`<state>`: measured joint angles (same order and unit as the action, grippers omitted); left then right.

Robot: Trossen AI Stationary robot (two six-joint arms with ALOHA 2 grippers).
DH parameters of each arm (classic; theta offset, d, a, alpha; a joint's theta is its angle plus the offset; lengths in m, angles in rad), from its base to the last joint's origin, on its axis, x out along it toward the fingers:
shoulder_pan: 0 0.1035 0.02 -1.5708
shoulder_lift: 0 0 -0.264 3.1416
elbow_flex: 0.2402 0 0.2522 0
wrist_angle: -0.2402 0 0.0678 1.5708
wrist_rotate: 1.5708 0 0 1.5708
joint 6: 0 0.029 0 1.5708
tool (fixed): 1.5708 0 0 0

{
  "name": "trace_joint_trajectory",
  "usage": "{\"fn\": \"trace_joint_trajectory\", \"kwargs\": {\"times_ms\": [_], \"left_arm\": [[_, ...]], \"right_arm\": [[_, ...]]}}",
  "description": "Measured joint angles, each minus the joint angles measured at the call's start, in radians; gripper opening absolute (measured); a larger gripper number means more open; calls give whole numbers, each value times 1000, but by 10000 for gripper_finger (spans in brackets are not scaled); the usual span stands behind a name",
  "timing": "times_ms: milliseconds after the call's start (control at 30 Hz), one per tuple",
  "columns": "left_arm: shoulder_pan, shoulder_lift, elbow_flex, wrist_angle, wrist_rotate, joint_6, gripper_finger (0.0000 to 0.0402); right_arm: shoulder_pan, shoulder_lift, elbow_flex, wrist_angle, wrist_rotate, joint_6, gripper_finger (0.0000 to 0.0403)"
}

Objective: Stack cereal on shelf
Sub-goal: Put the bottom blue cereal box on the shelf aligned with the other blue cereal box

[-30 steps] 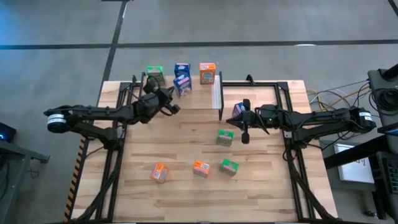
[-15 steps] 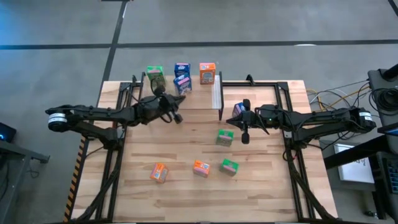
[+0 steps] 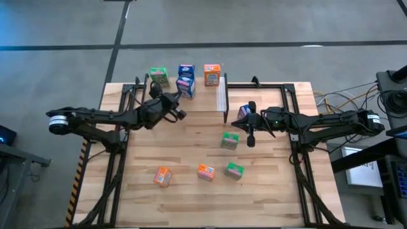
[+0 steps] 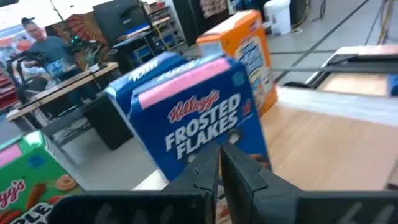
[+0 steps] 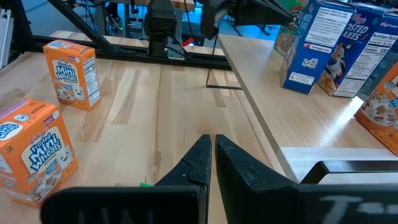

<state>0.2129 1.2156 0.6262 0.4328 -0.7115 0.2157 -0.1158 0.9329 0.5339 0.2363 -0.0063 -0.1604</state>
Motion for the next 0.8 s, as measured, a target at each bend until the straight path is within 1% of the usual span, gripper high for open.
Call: {"fn": "trace_joint_trajectory", "kwargs": {"times_ms": [233,300,367,433,500,667,800], "left_arm": [[-7,-37,0,-9,20,-14,1],[-7,-35,0,-10,67,-35,1],[-7,-24,0,2,153,-64,1],[-7,2,0,36,190,-89,1],[-5,30,0,77,192,-92,1],[-3,98,0,174,119,-69,1],[13,135,0,213,100,-68,1]], "right_arm": [[0,0,0,-1,0,-6,13],[0,0,0,-1,0,-6,13],[0,0,0,0,0,-6,13],[0,0,0,0,0,-6,13],[0,0,0,-1,0,-6,13],[0,0,0,0,0,-6,13],[0,0,0,0,0,-7,13]]}}
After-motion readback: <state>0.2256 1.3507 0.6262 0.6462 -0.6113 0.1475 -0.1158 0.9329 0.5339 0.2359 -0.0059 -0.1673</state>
